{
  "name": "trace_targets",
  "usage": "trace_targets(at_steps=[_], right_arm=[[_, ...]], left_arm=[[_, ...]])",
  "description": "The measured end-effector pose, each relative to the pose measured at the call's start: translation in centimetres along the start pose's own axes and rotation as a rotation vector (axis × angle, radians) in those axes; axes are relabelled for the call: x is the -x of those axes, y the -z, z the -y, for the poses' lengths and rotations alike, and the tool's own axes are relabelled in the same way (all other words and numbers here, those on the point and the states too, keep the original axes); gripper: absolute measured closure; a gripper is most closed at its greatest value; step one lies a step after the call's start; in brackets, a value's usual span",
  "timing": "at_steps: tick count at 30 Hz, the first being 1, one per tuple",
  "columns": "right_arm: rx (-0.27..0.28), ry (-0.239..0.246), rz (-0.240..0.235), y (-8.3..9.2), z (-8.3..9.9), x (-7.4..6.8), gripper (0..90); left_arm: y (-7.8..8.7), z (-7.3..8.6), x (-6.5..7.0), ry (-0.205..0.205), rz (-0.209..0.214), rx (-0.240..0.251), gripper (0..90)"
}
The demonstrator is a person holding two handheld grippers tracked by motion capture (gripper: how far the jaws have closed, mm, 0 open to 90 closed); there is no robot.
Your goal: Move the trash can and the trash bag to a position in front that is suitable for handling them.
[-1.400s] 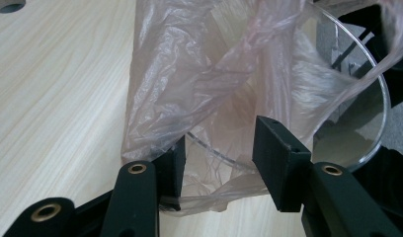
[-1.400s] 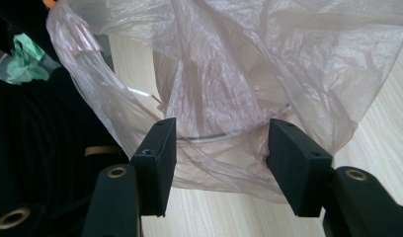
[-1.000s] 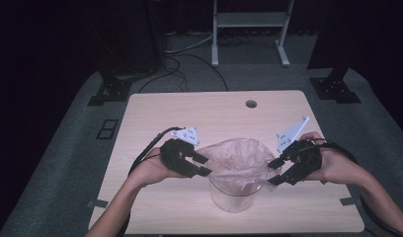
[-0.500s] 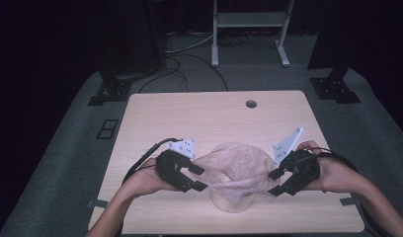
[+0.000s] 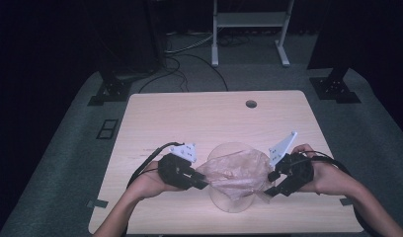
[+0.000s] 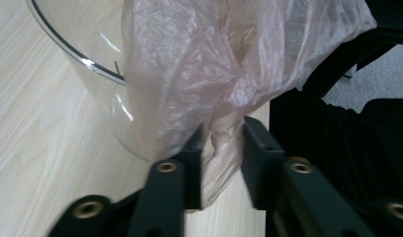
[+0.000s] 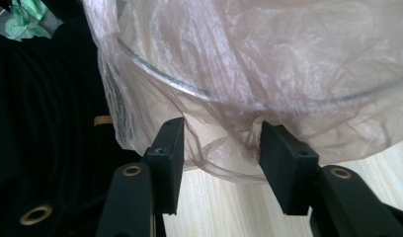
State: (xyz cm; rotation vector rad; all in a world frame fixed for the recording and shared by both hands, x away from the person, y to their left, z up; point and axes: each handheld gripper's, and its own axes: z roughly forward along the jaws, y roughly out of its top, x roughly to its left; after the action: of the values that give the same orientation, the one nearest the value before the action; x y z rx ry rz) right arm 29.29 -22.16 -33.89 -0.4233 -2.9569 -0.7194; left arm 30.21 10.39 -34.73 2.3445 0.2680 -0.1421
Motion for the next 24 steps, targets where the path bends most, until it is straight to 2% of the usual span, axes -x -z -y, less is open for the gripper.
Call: trace_targets(at_steps=[1,3,4,6,9,10,13,17,24], right_arm=[[0.002,-0.002,0.001,-0.1,0.0,0.0,54.4],[0.005,-0.002,0.013,-0.1,0.1,0.1,59.6],[0.009,-0.005,0.014,-0.1,0.2,0.1,62.3],[0.013,0.008,0.014,0.0,0.2,0.0,78.0],[0.008,0.02,0.008,0.3,0.3,-0.4,86.7],[0.011,0.026,0.001,0.5,0.3,-0.6,87.6],[0.022,0.037,-0.019,0.7,0.4,-1.0,88.8],[-0.022,0.042,-0.037,-0.4,0.5,-1.2,90.0],[-0.047,0.031,-0.004,-1.6,0.4,-0.7,90.0]], left_arm=[[0.0,0.0,0.0,-0.007,0.001,-0.001,84.4],[-0.1,0.0,0.1,-0.017,0.004,0.002,89.0],[-0.2,0.0,0.1,-0.016,0.018,0.005,89.4],[-0.2,0.1,0.2,-0.025,0.053,0.013,89.7],[0.0,0.1,0.8,-0.04,0.072,0.021,89.6],[0.1,0.0,1.0,-0.049,0.08,0.021,89.6],[-0.2,0.0,1.3,-0.065,0.07,-0.014,89.6],[-0.9,0.3,1.2,-0.067,0.057,-0.034,89.7],[-1.5,0.4,1.1,-0.09,0.011,-0.055,90.0]])
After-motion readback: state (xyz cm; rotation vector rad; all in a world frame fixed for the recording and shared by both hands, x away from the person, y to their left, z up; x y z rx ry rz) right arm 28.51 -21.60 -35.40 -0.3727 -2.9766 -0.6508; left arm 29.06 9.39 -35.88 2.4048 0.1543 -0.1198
